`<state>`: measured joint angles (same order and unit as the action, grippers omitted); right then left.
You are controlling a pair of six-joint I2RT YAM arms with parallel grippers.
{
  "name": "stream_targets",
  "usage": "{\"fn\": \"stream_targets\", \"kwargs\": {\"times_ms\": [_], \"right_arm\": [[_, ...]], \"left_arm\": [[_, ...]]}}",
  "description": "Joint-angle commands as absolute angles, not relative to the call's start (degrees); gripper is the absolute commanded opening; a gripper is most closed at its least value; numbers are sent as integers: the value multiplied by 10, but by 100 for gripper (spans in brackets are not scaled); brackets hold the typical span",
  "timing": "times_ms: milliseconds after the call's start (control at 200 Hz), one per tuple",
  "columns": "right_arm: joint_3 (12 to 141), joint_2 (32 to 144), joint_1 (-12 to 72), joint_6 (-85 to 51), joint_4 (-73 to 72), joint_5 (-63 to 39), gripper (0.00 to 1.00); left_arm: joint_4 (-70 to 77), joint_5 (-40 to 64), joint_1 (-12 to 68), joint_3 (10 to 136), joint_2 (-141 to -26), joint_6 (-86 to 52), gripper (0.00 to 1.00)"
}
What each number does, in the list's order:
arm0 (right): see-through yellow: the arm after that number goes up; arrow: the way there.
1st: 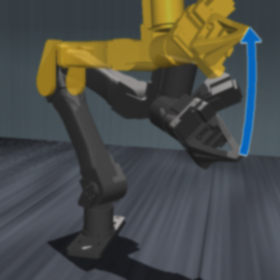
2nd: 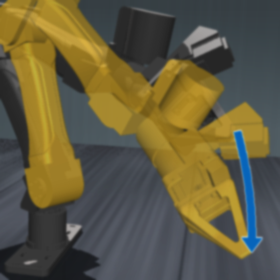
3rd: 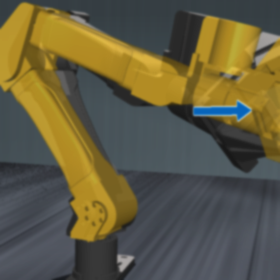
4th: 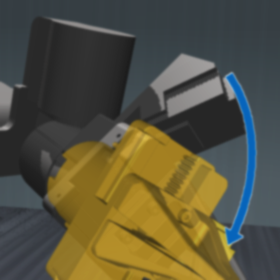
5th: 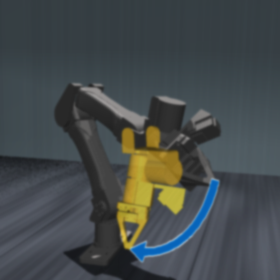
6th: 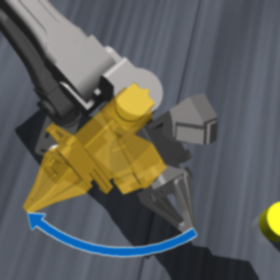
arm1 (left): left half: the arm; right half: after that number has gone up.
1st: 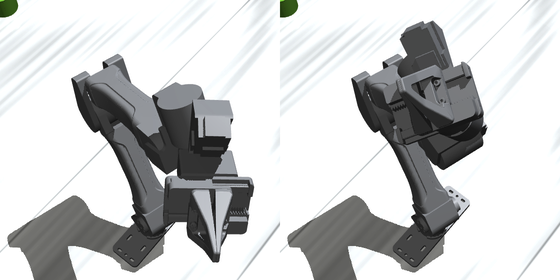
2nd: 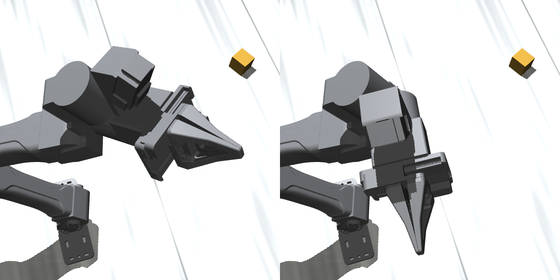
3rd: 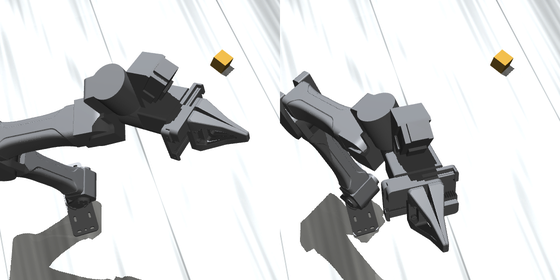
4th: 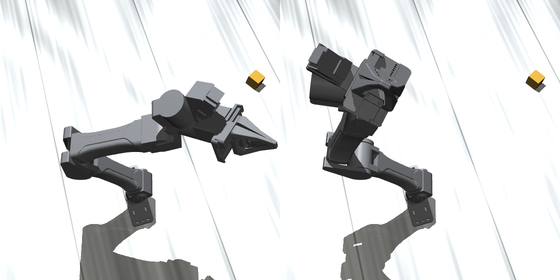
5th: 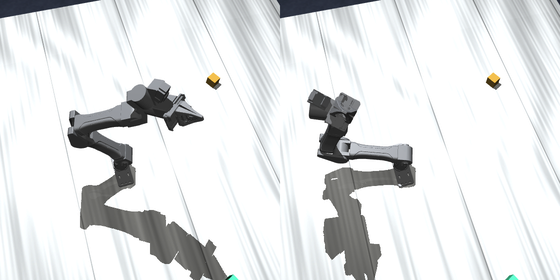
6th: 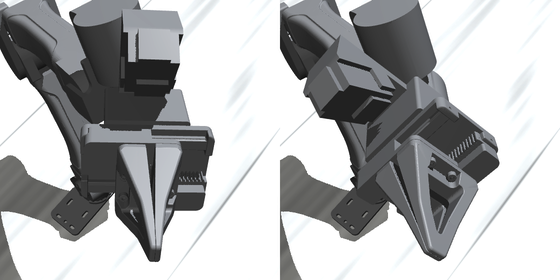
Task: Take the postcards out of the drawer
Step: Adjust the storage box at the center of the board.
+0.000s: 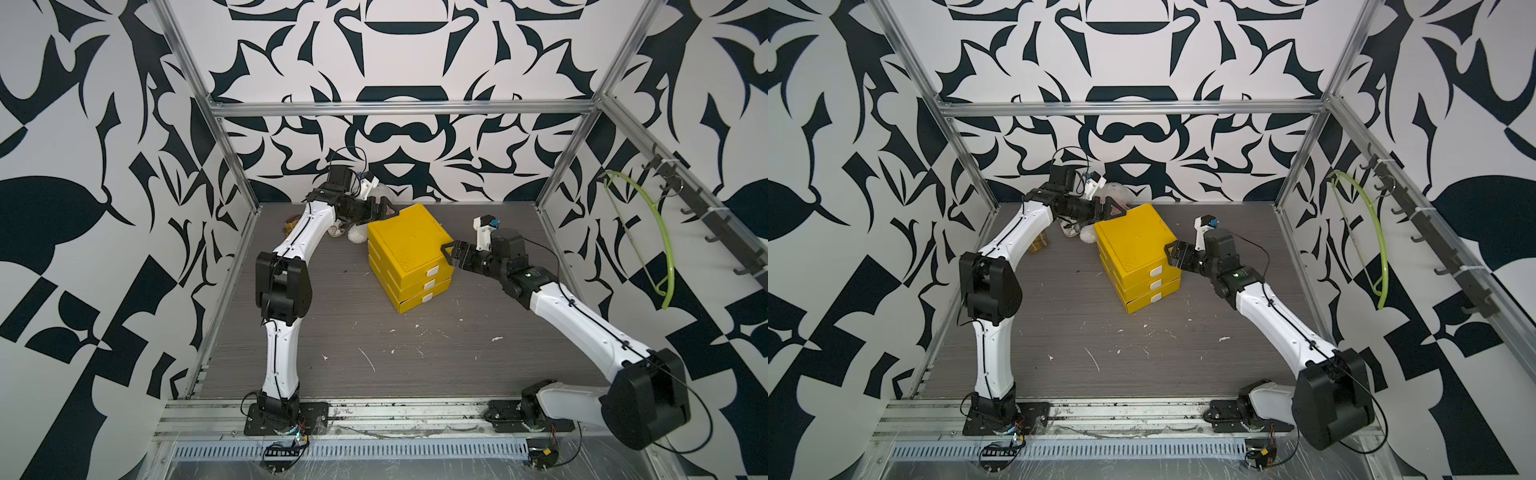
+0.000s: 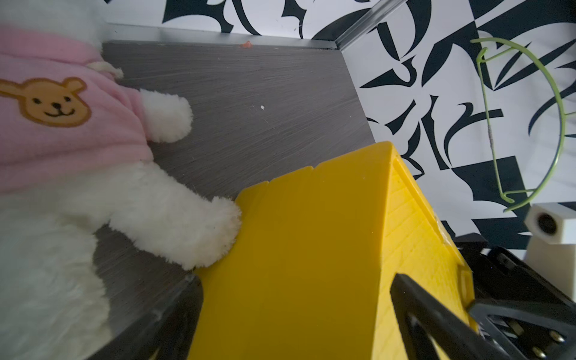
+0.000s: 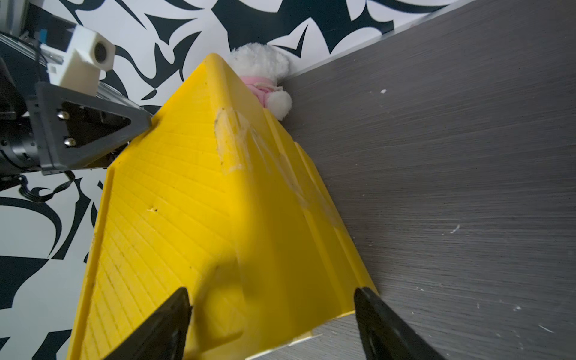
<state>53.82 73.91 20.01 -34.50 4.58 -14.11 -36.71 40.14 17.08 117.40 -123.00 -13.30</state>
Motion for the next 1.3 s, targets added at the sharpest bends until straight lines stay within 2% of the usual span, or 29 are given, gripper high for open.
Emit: {"fn": "stream_targets", "kwargs": {"times_ms": [0,110,435,820,1055,1300], "right_arm": [[559,756,202,-361,3,-180,84],[564,771,206,-369,-11,-194,84],[627,866,234,-372,-62,-206,83],[732,997,261,-381,-118,-219,81],[760,951,250,-320,-19,-172,81],[674,811,192,-299,57,-166,82]], "left_arm": [[-383,437,174,1158,-1192,-119,98],[-387,436,174,1100,-1150,-111,94],[-403,395,166,942,-1019,-95,94],[-462,319,150,880,-947,-81,94],[-450,313,147,890,-957,-83,96],[-456,321,146,897,-996,-78,91]]}}
